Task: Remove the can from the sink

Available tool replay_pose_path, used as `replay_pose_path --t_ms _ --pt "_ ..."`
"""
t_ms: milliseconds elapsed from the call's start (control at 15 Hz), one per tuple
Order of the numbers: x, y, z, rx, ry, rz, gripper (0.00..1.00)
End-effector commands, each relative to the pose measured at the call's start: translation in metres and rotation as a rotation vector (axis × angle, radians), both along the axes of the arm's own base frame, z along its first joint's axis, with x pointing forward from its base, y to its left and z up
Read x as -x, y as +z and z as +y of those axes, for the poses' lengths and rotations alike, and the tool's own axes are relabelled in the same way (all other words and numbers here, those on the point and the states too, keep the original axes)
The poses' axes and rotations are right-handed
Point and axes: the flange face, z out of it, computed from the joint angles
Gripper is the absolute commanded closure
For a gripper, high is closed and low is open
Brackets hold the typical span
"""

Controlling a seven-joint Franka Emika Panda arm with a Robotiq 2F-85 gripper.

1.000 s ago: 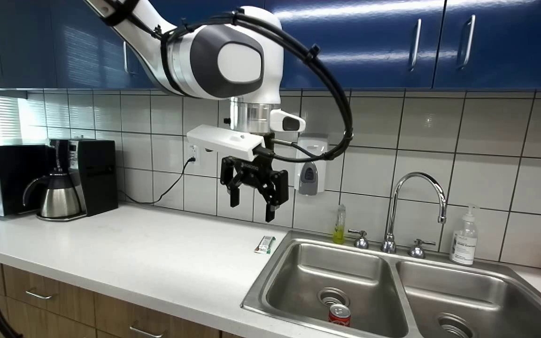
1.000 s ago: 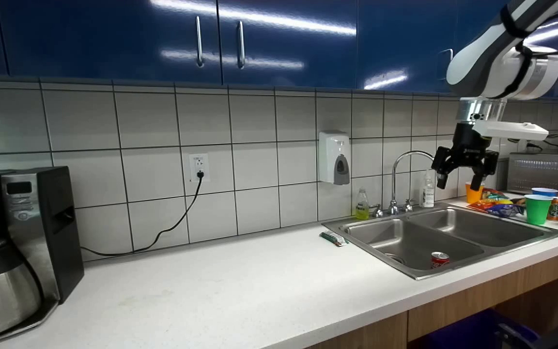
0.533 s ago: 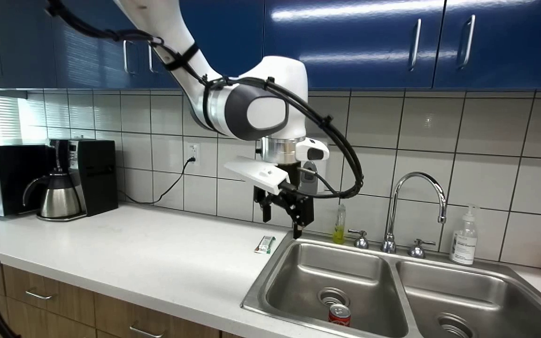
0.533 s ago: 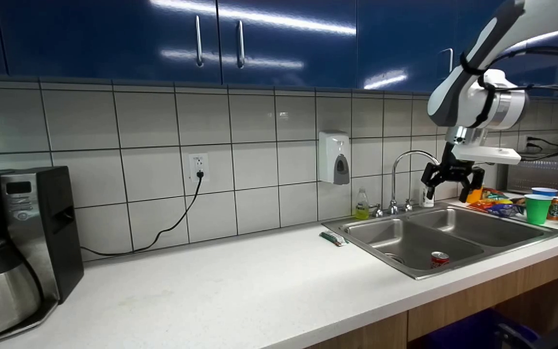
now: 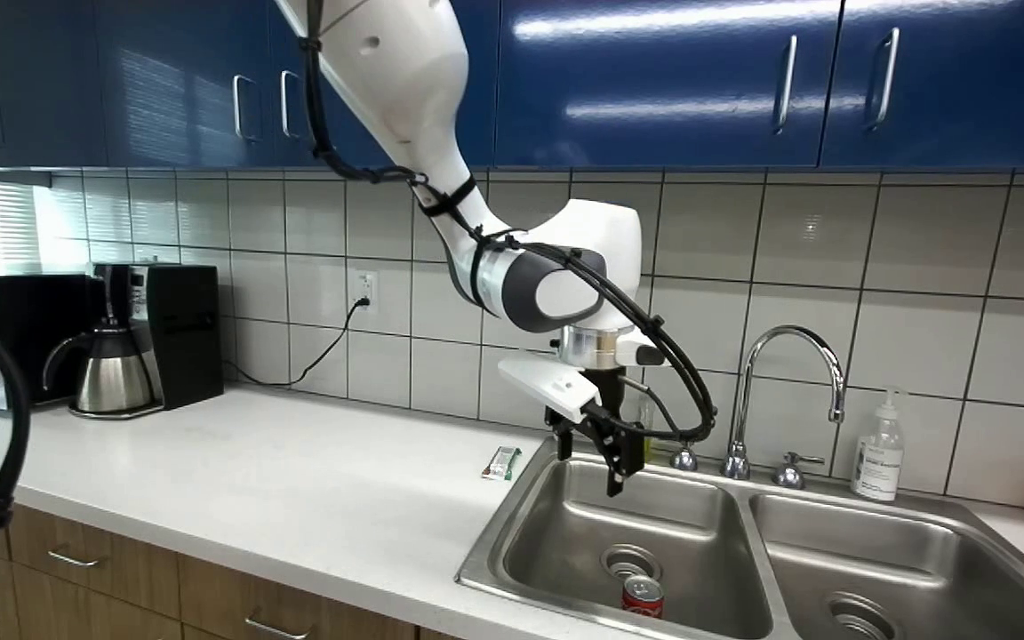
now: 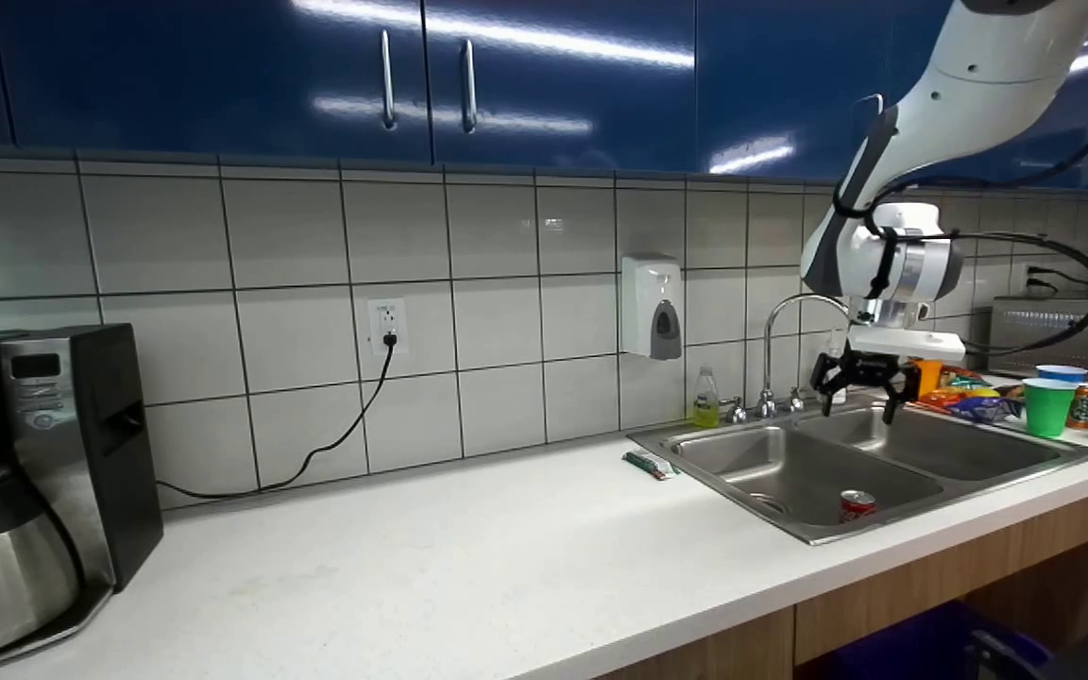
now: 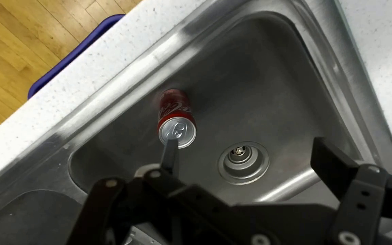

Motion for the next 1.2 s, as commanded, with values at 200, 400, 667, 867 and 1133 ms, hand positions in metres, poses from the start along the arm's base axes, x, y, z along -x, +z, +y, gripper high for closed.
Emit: replay_pose_path --t_ms 200,400,667,867,1133 --pt "-0.048 -0.045 -0.046 0.027 -0.032 0.03 0.0" --pt "-0.059 -0.064 -0.06 0.037 -0.037 0.041 0.0" --pt "-0.064 -0.096 -0.074 0.042 -0.045 0.054 0.0" --pt "-0.066 -0.124 -0.079 0.047 -0.049 0.069 0.0" --pt "-0.067 -0.151 -0.08 0.061 -0.043 0.092 0.0"
